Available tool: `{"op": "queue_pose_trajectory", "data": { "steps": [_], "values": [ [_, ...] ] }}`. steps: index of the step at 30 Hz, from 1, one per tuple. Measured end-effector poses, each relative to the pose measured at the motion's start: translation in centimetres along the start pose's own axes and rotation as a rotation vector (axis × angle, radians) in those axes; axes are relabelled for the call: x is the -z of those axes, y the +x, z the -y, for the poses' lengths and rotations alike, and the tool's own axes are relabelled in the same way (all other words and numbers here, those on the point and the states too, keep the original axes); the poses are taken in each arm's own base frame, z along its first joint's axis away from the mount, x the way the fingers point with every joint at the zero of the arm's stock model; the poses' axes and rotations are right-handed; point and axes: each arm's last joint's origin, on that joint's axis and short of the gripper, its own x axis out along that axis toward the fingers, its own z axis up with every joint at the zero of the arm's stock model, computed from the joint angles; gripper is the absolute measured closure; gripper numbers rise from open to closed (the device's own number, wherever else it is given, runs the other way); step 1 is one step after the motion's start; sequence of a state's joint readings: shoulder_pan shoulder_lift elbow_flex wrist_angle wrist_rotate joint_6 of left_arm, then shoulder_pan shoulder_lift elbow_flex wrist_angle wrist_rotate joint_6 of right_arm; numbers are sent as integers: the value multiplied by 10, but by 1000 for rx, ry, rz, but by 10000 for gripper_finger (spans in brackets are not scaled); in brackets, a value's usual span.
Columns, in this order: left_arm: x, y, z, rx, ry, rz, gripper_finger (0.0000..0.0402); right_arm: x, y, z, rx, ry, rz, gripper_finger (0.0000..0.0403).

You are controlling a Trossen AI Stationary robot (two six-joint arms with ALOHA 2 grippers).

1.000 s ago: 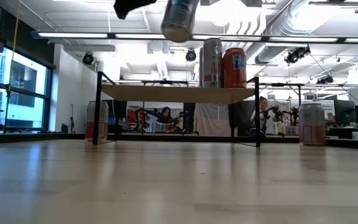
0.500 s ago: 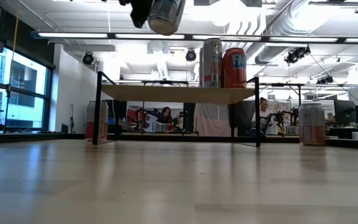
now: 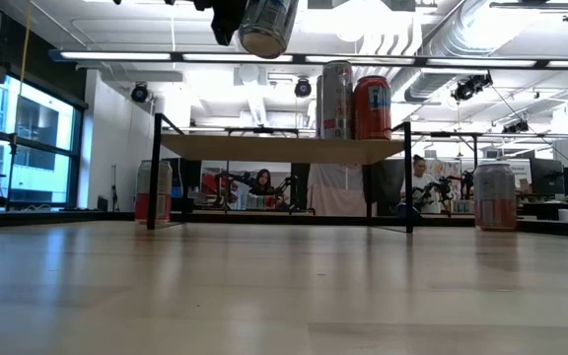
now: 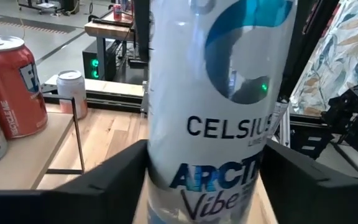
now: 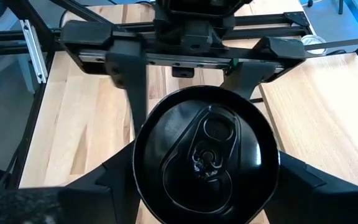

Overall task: Place canned beverage on shelf
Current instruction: Put the top black blue soda can on the shelf

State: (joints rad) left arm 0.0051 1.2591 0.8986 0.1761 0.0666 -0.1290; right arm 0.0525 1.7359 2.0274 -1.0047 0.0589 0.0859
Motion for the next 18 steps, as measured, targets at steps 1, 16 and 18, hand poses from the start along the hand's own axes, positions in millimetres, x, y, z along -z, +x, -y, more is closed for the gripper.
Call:
{"op": "queue_pose_trajectory", "data": {
  "steps": [1, 16, 18],
  "values": [
    [0, 0, 0, 1, 3, 0, 167, 0, 0, 0, -1, -1, 0, 165],
    [0, 0, -1, 0, 22, -1, 248, 0, 0, 0, -8, -20, 2, 165],
    [0, 0, -3, -4, 24, -1, 248, 0, 0, 0, -7, -20, 3, 161]
  ]
}}
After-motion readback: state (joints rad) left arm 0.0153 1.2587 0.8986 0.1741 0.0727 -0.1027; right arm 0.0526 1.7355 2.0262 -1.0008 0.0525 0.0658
